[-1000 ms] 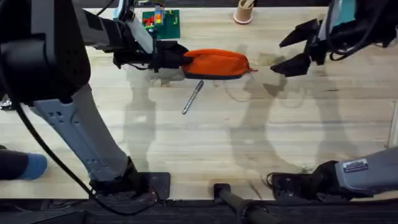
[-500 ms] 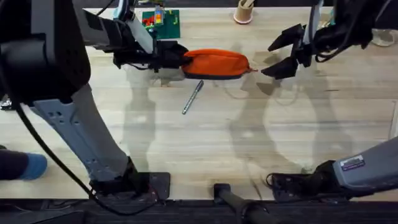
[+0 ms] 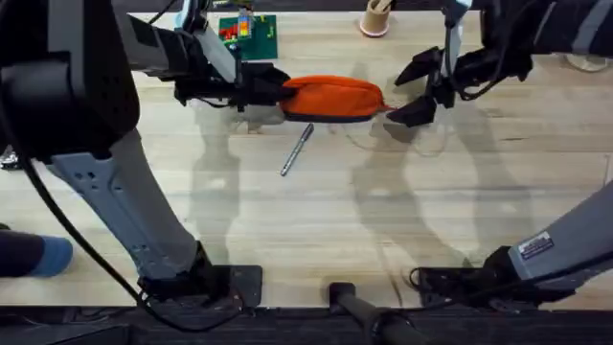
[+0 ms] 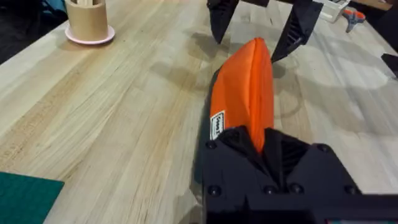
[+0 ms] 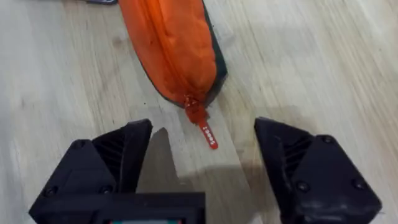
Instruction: Unzip the bag, pick up the pens from the table one at a time and place them inside, then zip the bag closed.
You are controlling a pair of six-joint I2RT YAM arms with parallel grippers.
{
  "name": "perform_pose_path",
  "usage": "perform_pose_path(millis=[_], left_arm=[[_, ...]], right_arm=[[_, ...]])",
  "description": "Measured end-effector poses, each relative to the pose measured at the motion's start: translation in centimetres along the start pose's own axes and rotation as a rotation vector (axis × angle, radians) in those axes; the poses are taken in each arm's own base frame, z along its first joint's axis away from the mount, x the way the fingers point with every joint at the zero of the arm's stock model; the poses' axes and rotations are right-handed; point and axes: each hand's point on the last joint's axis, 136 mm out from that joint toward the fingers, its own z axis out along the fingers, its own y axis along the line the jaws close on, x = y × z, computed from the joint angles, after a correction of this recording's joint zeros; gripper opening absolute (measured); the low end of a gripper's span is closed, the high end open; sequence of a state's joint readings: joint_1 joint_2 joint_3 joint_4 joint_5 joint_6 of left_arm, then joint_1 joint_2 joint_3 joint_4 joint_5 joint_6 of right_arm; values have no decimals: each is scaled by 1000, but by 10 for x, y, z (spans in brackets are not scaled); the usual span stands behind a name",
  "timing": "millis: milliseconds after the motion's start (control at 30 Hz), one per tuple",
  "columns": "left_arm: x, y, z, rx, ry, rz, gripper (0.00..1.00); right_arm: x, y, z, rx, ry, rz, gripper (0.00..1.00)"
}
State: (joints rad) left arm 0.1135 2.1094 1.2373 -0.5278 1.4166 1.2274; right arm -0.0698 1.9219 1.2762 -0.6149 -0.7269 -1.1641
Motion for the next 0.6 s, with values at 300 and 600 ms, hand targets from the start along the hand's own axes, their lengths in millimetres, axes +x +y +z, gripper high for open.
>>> perform_pose_path(millis=[300, 600], left_arm=[[0, 0, 0, 0, 0, 0, 41], [0, 0, 0, 0, 0, 0, 41]], right_arm=[[-9, 3, 5, -20, -40, -13, 996], [-11, -7, 9, 6, -59, -45, 989]])
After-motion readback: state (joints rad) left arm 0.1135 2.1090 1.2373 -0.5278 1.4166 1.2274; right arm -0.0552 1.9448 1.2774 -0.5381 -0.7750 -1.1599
